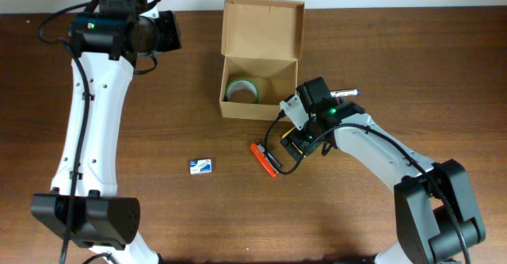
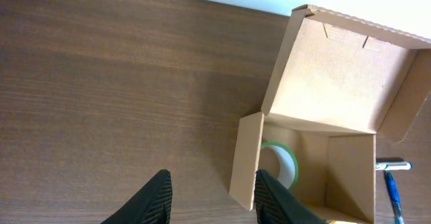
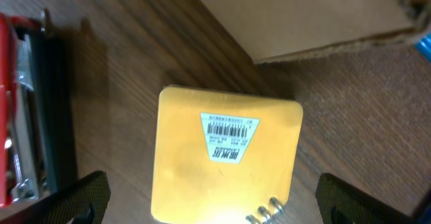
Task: Pack container
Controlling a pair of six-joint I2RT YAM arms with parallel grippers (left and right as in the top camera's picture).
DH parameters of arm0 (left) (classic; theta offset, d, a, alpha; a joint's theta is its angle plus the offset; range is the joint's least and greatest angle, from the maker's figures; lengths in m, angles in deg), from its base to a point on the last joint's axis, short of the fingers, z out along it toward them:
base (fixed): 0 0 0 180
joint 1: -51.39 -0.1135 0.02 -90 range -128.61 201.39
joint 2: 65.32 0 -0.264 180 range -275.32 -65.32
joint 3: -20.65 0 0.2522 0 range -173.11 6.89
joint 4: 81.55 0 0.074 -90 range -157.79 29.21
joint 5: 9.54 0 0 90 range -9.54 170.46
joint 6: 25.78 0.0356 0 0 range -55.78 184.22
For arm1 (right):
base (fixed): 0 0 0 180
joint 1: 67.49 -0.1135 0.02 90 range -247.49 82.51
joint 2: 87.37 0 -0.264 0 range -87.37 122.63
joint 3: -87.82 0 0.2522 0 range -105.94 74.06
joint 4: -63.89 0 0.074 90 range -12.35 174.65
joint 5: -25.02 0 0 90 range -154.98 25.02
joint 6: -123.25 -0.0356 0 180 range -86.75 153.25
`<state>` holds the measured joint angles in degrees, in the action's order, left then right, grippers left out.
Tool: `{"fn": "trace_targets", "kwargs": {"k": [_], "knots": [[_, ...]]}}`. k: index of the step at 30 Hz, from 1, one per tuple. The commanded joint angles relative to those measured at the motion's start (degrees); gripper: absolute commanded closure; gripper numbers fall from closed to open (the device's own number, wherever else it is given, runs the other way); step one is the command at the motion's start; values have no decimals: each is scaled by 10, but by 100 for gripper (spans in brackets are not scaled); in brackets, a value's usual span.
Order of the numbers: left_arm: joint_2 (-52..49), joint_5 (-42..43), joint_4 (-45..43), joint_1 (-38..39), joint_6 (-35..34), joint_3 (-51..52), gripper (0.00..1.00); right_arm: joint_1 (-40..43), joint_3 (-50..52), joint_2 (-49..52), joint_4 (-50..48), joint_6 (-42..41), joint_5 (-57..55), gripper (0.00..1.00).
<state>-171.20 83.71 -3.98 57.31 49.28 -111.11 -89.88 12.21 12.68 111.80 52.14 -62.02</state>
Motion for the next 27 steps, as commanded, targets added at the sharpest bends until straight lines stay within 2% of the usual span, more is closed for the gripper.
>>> {"fn": "trace_targets", "kwargs": {"k": [1, 16, 19, 22, 27], "knots": [[13, 7, -2, -2, 9, -11, 61, -5, 18, 6, -20, 4, -9, 1], [13, 7, -2, -2, 9, -11, 61, -4, 49, 7, -75, 3, -8, 1], [13, 7, -4, -2, 9, -11, 61, -4, 43, 2, -65, -20, -5, 1], [13, 7, -4, -2, 9, -11, 61, -4, 28, -23, -42, -69, -4, 1], [13, 7, -8, -2, 9, -11, 61, -4, 10, -105, -16, -74, -5, 1]]}}
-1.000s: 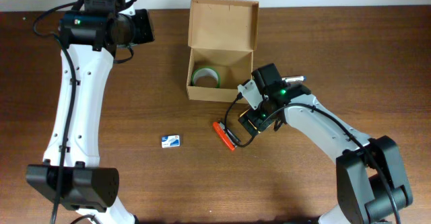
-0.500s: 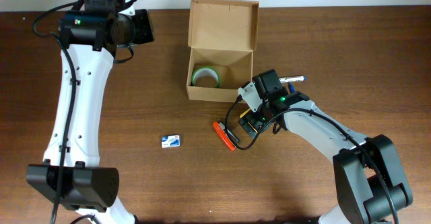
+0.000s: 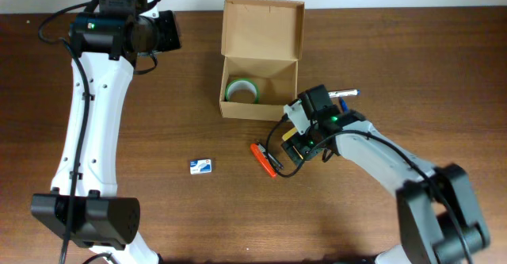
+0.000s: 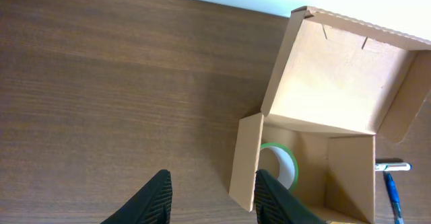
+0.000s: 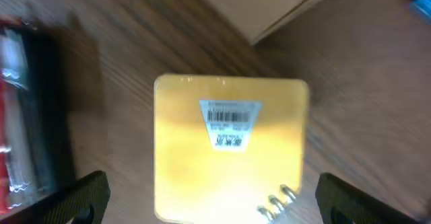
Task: Pack container
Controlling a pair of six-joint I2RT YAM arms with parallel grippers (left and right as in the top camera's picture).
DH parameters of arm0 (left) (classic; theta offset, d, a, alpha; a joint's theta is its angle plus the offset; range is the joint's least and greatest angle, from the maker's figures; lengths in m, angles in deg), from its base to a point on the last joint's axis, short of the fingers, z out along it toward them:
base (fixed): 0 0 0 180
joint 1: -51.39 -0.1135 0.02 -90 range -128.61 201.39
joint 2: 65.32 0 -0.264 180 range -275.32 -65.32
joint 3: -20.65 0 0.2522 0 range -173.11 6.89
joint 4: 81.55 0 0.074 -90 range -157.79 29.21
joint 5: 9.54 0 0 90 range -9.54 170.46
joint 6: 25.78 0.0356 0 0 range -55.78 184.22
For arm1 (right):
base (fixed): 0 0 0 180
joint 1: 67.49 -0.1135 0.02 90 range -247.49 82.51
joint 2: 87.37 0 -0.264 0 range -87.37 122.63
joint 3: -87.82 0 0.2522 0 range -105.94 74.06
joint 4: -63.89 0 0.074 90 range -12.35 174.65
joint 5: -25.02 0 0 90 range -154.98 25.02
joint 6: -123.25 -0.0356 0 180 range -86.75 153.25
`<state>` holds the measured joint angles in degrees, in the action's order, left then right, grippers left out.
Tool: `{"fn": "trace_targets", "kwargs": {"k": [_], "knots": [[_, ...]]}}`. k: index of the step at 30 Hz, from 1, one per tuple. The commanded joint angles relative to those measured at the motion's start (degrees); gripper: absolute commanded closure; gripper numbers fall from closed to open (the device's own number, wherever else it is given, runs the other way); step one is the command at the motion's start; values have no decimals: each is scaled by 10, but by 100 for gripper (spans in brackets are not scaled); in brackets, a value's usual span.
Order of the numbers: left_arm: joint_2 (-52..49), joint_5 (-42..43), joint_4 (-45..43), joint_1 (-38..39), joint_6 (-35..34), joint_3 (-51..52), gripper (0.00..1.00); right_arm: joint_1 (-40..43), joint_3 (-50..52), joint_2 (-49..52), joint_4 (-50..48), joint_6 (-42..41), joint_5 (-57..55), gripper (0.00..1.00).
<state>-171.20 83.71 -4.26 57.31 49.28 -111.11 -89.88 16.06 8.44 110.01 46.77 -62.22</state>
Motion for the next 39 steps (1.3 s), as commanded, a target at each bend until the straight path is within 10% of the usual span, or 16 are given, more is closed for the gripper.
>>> {"fn": "trace_targets", "kwargs": {"k": [1, 31, 39], "knots": [[13, 7, -5, -2, 9, -11, 61, -4, -28, -76, 11, -20, -3, 0], [9, 23, -9, 26, 9, 18, 61, 161, 56, -91, -35, -100, 177, 1], [6, 24, -139, 80, 9, 170, 61, 237, 56, -161, -26, -110, 233, 1]]}}
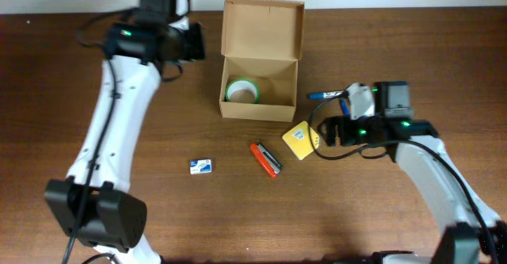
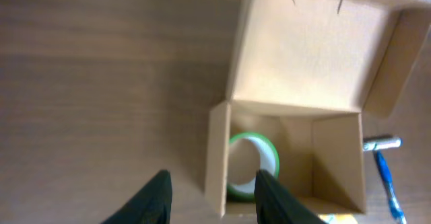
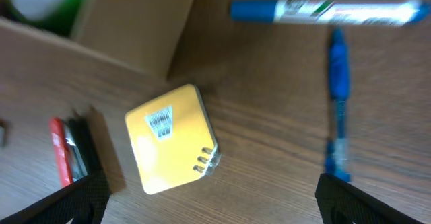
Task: Pack container
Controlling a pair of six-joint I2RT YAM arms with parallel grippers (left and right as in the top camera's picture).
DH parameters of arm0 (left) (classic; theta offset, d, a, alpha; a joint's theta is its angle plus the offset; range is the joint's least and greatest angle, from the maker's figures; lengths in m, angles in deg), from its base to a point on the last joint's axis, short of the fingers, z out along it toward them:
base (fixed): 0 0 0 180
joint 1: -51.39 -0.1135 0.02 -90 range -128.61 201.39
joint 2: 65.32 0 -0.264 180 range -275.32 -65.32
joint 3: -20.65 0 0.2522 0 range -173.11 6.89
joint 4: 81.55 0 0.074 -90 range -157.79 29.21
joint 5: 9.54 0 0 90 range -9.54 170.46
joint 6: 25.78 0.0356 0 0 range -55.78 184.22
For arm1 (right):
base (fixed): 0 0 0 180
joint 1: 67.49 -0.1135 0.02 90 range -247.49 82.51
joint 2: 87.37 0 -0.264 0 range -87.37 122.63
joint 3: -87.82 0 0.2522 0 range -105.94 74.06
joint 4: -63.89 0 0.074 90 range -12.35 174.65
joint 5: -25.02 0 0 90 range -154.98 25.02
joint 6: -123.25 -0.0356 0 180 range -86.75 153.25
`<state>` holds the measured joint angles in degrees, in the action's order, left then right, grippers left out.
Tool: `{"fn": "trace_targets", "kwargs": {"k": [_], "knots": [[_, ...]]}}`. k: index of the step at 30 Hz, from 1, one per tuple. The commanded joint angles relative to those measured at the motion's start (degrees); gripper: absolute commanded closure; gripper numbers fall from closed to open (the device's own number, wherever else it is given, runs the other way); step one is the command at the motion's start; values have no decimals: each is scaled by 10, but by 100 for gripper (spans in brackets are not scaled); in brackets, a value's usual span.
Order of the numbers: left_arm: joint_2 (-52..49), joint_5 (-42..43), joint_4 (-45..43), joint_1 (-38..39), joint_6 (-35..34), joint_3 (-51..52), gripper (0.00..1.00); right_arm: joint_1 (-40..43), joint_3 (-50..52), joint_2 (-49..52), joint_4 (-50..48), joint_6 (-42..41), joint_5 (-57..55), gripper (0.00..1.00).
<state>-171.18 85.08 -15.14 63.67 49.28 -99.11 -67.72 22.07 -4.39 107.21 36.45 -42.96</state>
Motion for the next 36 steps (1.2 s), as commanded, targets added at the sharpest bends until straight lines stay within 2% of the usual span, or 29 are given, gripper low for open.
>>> {"fn": "trace_targets", "kwargs": {"k": [1, 7, 11, 19, 25, 30, 36], "knots": [[5, 10, -55, 24, 9, 71, 61, 19, -4, -42, 2, -7, 45, 0], [3, -17, -163, 58, 9, 178, 61, 21, -4, -90, 3, -7, 45, 1], [-16, -57, -169, 68, 9, 204, 61, 21, -4, -109, 5, -7, 46, 1], [-69, -57, -172, 68, 9, 205, 62, 21, -4, -118, 35, -7, 45, 1], [-82, -60, -171, 68, 9, 205, 75, 21, -4, -118, 39, -7, 45, 1], [-90, -62, -170, 68, 9, 205, 98, 21, -4, -118, 41, -7, 45, 1], [-90, -101, -167, 67, 4, 203, 98, 21, -4, -118, 42, -7, 45, 1]]}}
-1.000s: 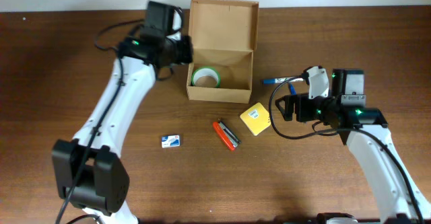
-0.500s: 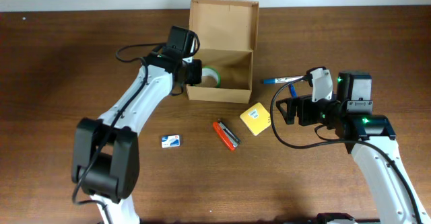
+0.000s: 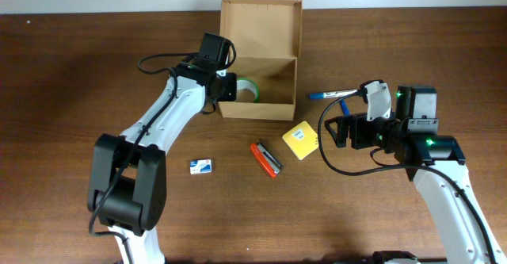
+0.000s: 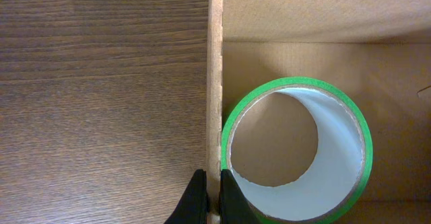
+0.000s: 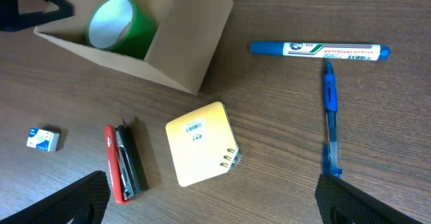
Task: Pack container
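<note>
The open cardboard box (image 3: 277,78) stands at the table's back middle, with a green tape roll (image 3: 248,90) inside against its left wall. My left gripper (image 4: 214,200) is shut on that left wall (image 4: 215,83), one finger outside and one inside beside the tape roll (image 4: 296,150). A yellow charger (image 5: 202,143) lies in front of the box (image 5: 182,42). My right gripper (image 5: 215,200) hangs open above the table near the charger (image 3: 301,139), holding nothing.
A red and black stapler (image 5: 124,163) lies left of the charger. A blue marker (image 5: 320,50) and a blue pen (image 5: 328,116) lie right of the box. A small blue and white packet (image 3: 201,166) sits further left on the table.
My left gripper was open above the box's left side; now it is down at the box and shut on the left wall. My right gripper sits a little higher, still open.
At first my right gripper hovered open low over the yellow charger, and my left gripper stood open, high and left of the box. Then the right one was back to the right, with the charger on the table. The left one reached the box and now clamps its wall.
</note>
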Controlling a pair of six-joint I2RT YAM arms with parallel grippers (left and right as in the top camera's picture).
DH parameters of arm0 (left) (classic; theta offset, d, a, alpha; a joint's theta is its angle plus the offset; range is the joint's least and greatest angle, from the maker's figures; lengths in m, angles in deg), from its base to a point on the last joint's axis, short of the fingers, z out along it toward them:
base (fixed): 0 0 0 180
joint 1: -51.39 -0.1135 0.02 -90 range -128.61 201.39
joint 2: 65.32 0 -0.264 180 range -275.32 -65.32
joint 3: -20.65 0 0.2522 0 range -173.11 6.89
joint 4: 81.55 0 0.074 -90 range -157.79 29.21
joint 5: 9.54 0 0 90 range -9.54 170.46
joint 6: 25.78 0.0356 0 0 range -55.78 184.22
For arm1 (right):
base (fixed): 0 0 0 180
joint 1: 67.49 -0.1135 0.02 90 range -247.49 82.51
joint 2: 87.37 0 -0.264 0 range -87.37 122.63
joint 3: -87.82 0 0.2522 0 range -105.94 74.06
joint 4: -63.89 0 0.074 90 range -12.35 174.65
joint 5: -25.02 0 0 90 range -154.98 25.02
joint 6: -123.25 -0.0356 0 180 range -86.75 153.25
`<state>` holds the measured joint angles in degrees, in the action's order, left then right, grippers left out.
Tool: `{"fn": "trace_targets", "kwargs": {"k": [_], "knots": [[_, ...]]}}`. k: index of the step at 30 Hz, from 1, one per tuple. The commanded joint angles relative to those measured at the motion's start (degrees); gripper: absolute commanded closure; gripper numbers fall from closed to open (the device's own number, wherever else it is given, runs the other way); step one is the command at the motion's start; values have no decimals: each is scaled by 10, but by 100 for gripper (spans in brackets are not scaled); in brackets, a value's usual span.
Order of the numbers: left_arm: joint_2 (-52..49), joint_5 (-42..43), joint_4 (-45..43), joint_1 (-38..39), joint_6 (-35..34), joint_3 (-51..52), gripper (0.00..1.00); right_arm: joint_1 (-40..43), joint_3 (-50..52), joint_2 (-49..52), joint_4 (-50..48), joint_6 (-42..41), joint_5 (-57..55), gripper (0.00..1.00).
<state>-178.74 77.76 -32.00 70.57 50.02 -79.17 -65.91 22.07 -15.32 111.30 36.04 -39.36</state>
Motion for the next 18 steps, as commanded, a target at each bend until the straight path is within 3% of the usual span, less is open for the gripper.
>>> {"fn": "trace_targets", "kwargs": {"k": [1, 7, 18], "knots": [[-14, -35, 5, -2, -3, 3, 98, 3, -4, -9, 1, -3, 9, 1], [-13, -82, 46, -10, -3, -8, 98, 3, -4, -9, 3, -3, 10, 1], [-13, -83, 63, -28, -3, -26, 98, 3, -4, -9, 9, -3, 9, 1]]}}
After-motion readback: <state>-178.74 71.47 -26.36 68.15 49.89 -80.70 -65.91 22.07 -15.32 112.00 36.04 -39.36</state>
